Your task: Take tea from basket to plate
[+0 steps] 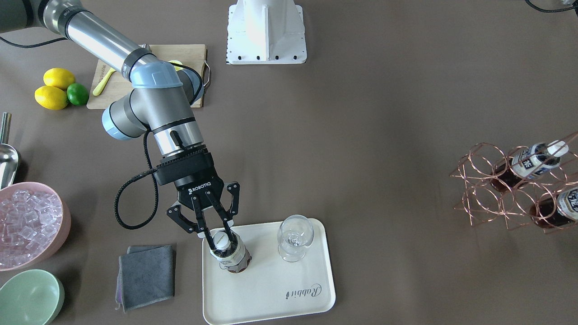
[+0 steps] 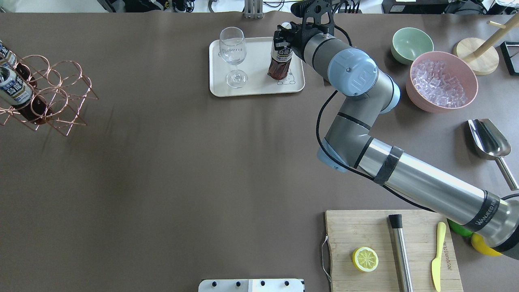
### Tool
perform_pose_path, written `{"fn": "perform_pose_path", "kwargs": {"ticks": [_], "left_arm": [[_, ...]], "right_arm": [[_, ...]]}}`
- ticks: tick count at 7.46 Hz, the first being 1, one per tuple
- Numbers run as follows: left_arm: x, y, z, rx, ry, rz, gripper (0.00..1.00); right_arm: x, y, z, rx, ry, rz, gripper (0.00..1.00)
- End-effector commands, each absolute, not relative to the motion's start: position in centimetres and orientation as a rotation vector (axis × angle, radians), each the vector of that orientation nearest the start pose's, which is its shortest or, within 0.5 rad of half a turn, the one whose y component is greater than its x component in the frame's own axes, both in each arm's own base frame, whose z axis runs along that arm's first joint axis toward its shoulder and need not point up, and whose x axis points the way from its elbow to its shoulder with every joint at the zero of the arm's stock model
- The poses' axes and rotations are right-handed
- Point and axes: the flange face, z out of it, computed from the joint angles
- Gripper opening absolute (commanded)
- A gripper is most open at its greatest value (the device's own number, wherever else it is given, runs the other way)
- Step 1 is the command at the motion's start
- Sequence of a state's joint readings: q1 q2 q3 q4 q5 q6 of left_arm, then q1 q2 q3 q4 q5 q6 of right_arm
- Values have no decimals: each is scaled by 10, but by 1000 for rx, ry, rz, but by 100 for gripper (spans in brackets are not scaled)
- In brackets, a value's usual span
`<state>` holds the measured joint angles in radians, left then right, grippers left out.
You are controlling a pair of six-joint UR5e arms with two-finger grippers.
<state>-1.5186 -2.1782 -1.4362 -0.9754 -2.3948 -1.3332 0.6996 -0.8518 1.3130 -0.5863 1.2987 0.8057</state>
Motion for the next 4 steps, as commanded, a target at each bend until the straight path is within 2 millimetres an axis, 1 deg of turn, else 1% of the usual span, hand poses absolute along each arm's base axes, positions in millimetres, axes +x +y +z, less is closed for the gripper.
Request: {"fn": "perform_pose_path", "kwargs": {"ticks": [1,3,4], "left_arm": [[-37,-711,456,-634,595,-1272,0],[-37,-719,448,-617,602,-1266,0],[-38,-719,451,-616,600,-1267,0]], "right_arm": [[-458,-594,226,1121,-935,159,100],[-456,-593,222,1126,-944,159,100],[-454,-591,219,1130,-948,157,100]]}}
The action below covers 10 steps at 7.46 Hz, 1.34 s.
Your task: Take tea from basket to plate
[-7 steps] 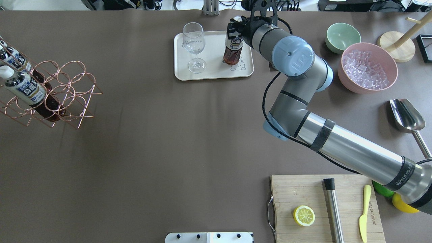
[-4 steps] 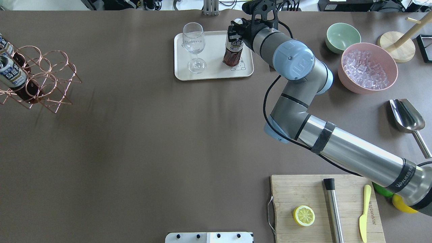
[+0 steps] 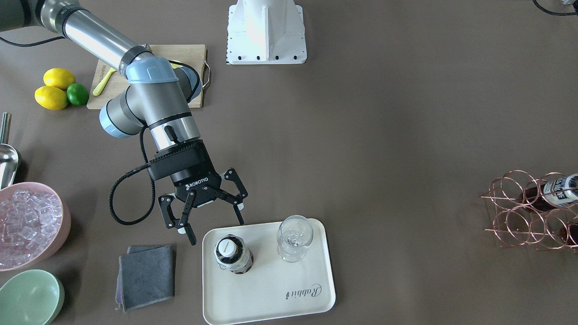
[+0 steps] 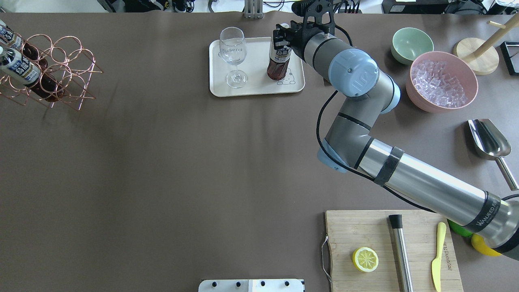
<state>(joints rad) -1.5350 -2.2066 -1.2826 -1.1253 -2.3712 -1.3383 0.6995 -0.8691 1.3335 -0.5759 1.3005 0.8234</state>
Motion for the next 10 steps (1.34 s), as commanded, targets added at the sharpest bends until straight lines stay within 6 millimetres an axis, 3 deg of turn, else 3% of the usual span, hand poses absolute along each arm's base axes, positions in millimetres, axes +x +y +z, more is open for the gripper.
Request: {"fn": "perform_pose_path", "kwargs": {"ticks": [1,3,4,5,6,9,10], "left_arm": [[-38,-718,452,-612,600,-1266,0],[-43,-715,469,-610,603,-1268,0],[-44,-715,470,-605,603,-1271,0],[-45,-715,472,-605,599,-1274,36],[-45,-710,482,-608,597,-1273,98],[-49,-707,472,-553,587,-1262,98],[-69,-705,469,-535,600,-1254,98]], "right_arm": [[-452,-589,222,1130,-949,155,100],[-429,-589,225,1112,-977,129,100],[-406,-598,237,1066,-1005,89,100],[-385,-600,249,1000,-1014,50,100],[-364,-596,261,929,-1007,14,100],[-329,-590,298,673,-959,-33,100],[-314,-596,309,574,-951,-41,100]]}}
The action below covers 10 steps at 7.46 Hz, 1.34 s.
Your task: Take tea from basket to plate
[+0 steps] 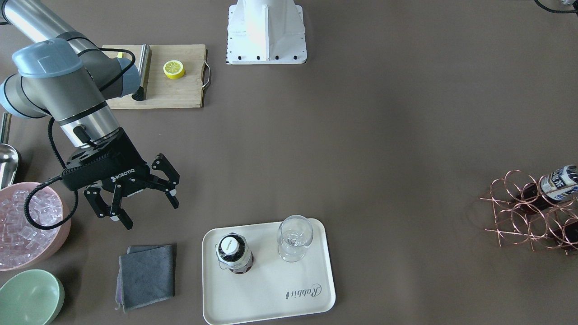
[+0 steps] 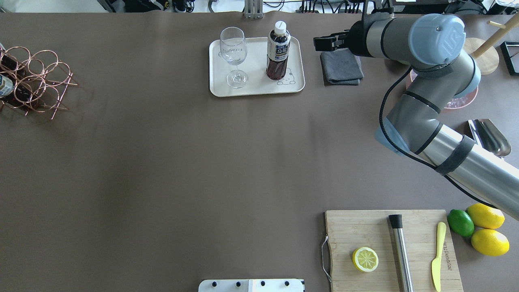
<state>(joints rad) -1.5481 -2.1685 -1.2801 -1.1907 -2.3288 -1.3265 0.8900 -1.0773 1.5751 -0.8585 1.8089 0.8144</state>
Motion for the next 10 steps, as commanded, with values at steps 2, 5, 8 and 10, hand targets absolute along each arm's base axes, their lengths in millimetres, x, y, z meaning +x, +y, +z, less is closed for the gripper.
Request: {"fn": "perform_pose_path", "kwargs": {"ticks": [2,5,8,10], "left_arm": [[-86,-648,451,-542,597,-1127,98],[-140,-512,460,-500,651,-963,98],[-141,-425,555,-549,709,-667,98],[-144,-398,616,-535,742,-558,98]], "right_arm": [[-281,-596,361,404,-940,-22,100],[-236,-600,418,129,-867,-20,100],[-149,-591,487,-29,-791,-12,100],[-83,-543,558,-65,-780,-9,100]]}}
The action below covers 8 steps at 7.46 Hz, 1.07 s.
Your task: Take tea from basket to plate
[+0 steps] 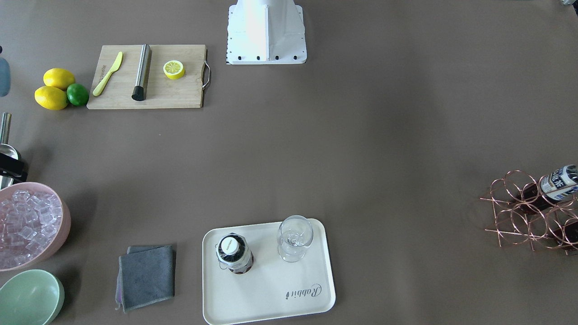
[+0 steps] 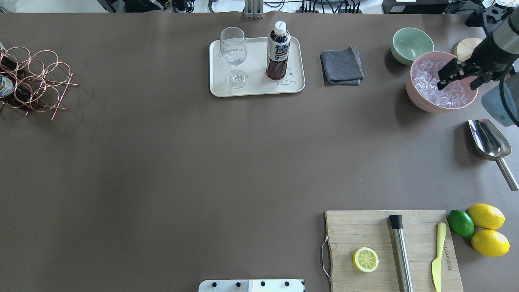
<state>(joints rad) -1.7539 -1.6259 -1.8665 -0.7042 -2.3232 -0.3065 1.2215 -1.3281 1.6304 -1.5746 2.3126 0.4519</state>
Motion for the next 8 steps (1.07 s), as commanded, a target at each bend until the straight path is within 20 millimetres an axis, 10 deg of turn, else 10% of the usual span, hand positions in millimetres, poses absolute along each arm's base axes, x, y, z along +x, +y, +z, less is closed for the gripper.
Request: {"fn": "perform_pose_path", "kwargs": {"ticks": [1,3,6,8], "left_arm": [[-144,-401,637,-524,743,-552,98],[-123,-403,662,-446,744,-477,98],[-69,-437,657,-254,740,-258,98],[-67,-448,645,-138,751,-206,98]], "right_arm": [[-46,-522,592,-65,-778,-23,100],[17,-479,644,-54,-771,-35,100],[49,-465,676,-61,-758,-10,100],[55,-458,684,-51,-758,-41,100]]}}
